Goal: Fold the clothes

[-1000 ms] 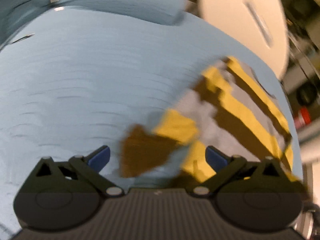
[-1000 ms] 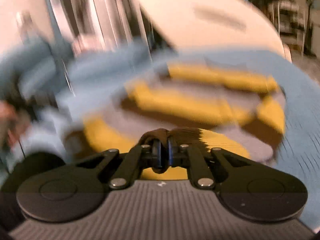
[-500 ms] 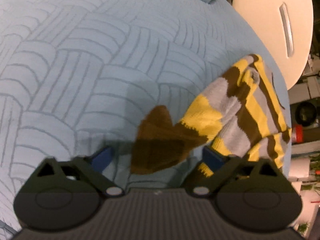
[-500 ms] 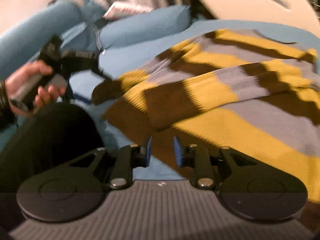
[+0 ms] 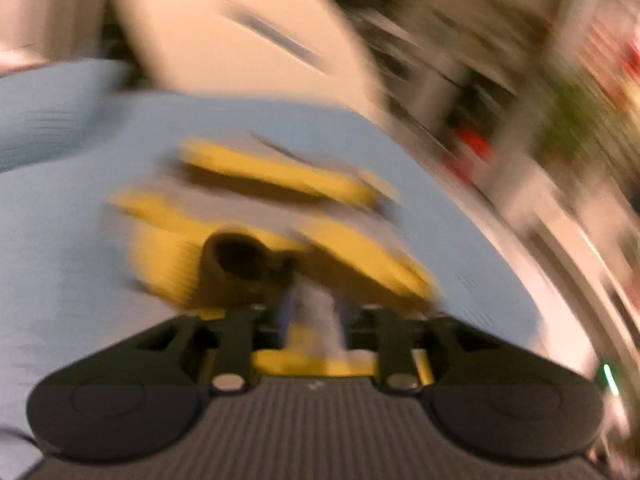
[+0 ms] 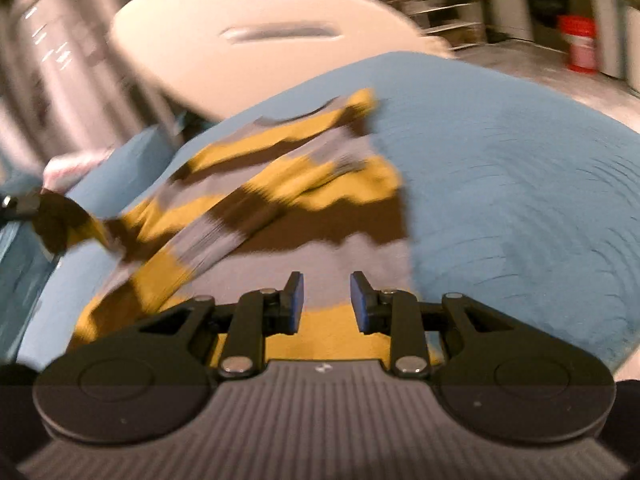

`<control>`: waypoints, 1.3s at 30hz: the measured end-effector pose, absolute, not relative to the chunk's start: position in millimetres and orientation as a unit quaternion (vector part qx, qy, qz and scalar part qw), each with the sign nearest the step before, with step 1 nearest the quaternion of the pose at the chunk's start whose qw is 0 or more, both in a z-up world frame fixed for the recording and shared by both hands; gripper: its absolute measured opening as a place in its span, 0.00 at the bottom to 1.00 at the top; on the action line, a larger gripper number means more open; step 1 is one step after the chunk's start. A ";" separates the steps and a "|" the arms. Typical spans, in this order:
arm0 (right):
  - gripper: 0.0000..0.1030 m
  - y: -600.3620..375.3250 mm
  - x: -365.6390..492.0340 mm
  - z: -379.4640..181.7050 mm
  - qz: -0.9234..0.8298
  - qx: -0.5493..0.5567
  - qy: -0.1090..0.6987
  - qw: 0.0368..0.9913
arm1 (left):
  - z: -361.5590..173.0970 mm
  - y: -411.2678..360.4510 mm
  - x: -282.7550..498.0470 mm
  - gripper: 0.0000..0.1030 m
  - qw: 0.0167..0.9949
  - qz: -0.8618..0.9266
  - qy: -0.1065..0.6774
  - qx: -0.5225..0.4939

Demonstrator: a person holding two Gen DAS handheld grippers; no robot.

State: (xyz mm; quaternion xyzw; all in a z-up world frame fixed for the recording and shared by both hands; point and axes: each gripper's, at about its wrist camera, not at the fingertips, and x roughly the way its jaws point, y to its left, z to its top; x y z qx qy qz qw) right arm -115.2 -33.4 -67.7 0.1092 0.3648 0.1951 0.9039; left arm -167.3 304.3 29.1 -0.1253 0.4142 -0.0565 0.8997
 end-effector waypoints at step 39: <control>0.07 -5.0 -107.1 5.7 0.277 0.157 0.268 0.909 | -85.0 430.4 -166.5 1.00 0.792 0.262 0.515 -0.195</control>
